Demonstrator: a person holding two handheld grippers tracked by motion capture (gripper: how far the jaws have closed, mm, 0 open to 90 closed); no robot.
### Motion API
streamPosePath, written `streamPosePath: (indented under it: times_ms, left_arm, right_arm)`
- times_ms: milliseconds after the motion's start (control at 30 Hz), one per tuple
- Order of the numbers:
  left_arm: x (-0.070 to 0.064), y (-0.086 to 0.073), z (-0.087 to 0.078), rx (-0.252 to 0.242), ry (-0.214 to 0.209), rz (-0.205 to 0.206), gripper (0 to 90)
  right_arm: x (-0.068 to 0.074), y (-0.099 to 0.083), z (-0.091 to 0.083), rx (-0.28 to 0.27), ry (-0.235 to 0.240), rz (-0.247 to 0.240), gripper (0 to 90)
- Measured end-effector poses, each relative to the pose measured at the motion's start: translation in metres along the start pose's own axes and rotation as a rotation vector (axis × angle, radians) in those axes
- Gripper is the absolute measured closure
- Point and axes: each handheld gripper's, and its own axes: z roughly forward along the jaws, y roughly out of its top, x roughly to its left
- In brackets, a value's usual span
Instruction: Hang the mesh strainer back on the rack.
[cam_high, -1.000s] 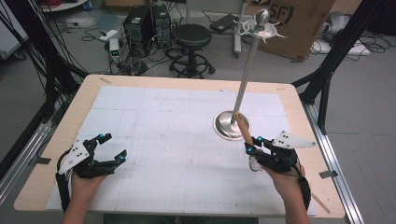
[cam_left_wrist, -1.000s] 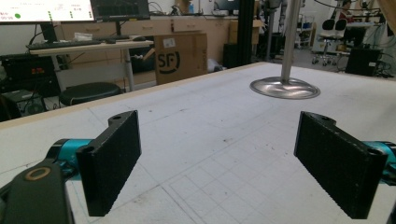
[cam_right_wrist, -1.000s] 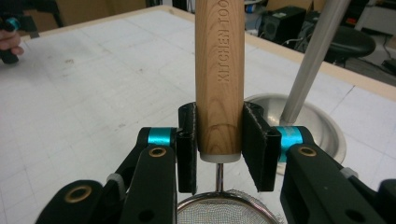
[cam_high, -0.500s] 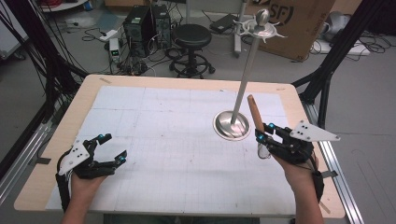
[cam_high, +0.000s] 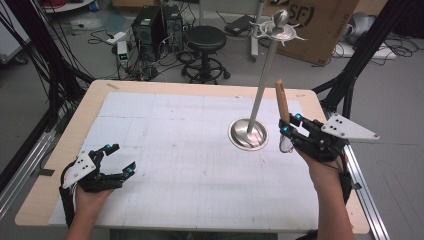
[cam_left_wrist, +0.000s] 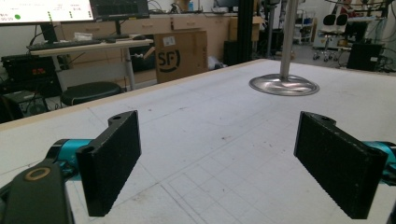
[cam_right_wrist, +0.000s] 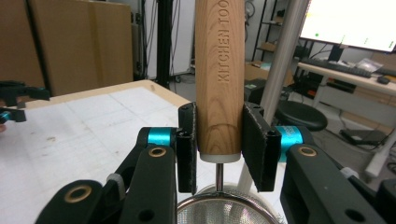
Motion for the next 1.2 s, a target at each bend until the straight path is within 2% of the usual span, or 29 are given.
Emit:
streamPosePath:
  times_ms: [200,467,800,1200]
  left_arm:
    - [0.0,0.0,0.0,0.001,0.002,-0.001,15.2]
    - [0.0,0.0,0.0,0.0,0.0,-0.002,15.2]
    - [0.0,0.0,0.0,0.001,-0.003,0.0,15.2]
    - [0.0,0.0,0.0,0.001,-0.002,-0.002,15.2]
  right_arm:
    - [-0.005,0.011,-0.001,-0.026,-0.017,-0.002,68.2]
    - [-0.017,0.027,0.001,-0.055,-0.064,0.009,68.2]
    - [-0.024,0.05,0.011,-0.042,-0.073,-0.026,68.2]
    - [-0.032,0.063,0.018,-0.016,-0.114,-0.048,68.2]
